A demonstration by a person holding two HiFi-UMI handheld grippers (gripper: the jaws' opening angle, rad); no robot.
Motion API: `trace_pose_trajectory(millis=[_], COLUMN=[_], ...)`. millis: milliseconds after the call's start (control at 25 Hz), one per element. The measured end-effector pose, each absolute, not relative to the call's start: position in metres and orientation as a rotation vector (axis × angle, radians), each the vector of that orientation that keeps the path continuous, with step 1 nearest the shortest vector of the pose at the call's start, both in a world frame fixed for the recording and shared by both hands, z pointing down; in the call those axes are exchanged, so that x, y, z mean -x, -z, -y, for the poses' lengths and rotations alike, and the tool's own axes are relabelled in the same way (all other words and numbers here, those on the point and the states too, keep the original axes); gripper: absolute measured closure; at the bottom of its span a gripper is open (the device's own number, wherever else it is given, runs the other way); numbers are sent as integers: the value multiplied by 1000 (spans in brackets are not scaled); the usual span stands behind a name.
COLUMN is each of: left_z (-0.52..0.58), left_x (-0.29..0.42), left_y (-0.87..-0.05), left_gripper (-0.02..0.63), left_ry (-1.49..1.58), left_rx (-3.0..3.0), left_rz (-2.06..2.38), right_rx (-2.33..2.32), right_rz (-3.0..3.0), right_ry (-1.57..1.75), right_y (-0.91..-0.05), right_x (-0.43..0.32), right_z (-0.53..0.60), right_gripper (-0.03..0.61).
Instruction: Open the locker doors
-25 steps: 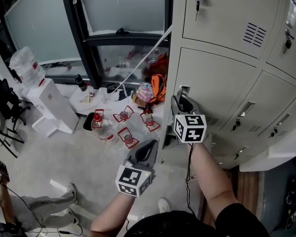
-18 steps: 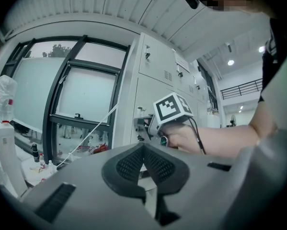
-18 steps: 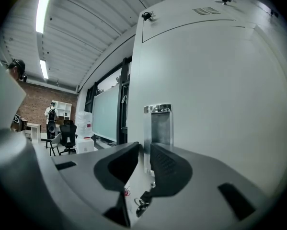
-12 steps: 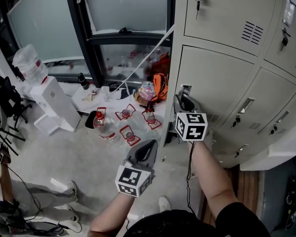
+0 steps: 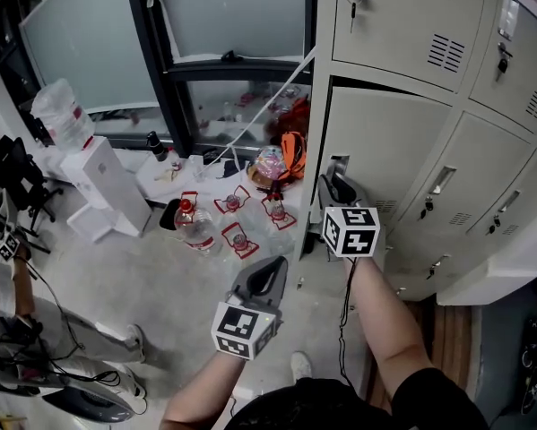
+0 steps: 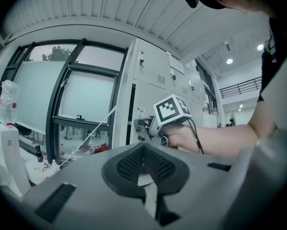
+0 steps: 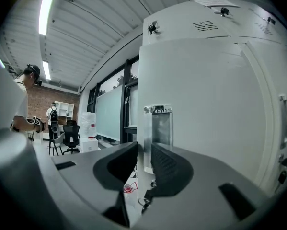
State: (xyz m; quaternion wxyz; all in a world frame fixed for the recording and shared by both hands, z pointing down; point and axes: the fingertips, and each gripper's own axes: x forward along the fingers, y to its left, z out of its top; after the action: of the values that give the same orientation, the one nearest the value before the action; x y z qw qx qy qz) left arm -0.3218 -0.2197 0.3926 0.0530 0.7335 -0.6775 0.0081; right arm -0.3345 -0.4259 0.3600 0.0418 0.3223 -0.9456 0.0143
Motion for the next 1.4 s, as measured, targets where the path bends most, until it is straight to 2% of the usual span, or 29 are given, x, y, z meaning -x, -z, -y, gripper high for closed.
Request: trace_pose_trajectory(millis=[720, 840, 920, 1160, 1400], left_z=[173, 169, 166, 160, 154], left_x=[291, 288, 286, 281, 287], left_y=[-391, -389, -390, -392, -392], left_gripper=[611, 611, 611, 611, 611], left_ry=[-29, -31, -34, -49, -42], left_rx=[-2266, -2278, -2282, -2287, -2285], left_rz=[2019, 2013, 2003, 1981, 2000], right_rx=[-966, -1006, -1023, -1114, -1237], right_rz=[2906, 2893, 2896, 2867, 2787], right_ry=[-40, -24, 10, 50, 125], right_y=[-361, -361, -359, -360, -359], right_x=[294, 285, 280, 279, 293], right_z=[385, 384, 380, 372, 376], right_gripper=[486, 539, 536, 368, 314])
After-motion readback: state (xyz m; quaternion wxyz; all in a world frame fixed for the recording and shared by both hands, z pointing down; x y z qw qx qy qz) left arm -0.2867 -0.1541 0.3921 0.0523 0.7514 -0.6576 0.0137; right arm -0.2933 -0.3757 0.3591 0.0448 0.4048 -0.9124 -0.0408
